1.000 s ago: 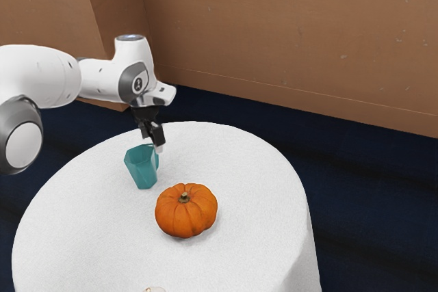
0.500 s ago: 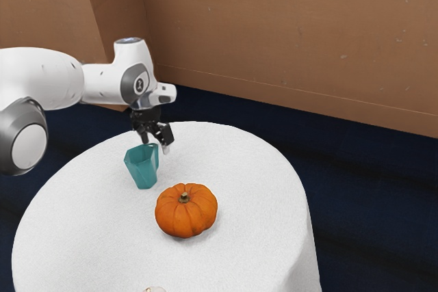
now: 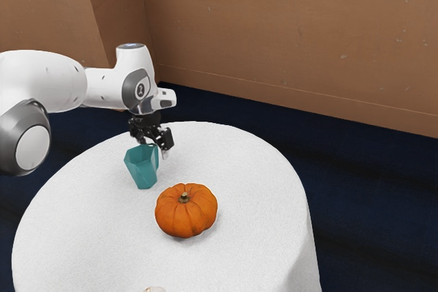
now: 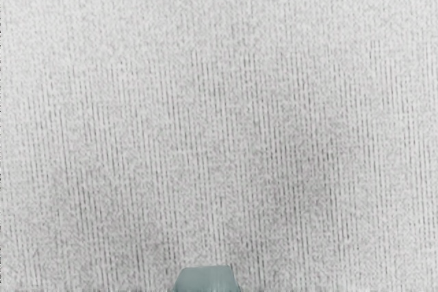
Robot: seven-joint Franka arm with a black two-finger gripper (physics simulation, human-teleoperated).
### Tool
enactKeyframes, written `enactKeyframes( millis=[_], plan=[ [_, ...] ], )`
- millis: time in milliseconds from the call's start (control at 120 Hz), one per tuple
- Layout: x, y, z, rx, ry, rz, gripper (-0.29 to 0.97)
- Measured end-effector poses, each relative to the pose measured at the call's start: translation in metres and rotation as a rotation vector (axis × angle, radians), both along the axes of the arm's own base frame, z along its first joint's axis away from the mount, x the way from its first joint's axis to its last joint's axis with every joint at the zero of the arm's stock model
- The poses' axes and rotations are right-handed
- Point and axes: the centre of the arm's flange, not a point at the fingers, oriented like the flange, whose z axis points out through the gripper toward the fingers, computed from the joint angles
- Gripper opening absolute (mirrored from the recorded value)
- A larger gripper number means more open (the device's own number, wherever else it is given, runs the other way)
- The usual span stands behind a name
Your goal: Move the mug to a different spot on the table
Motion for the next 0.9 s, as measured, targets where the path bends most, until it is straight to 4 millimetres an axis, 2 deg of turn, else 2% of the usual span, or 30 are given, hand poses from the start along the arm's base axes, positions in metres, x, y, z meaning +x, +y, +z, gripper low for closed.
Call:
enactKeyframes(
  millis=[133,425,700,900],
  plan=[
    [-0.001,0.001,0.0,0.01,0.01,0.006,0.57],
    [-0.001,0.002,0.001,0.019,0.012,0.022,0.23],
    [-0.002,0.002,-0.005,0.03,0.021,0.041,0.15],
    [0.0,0.003,0.008,0.042,0.006,0.05,0.06]
  ],
)
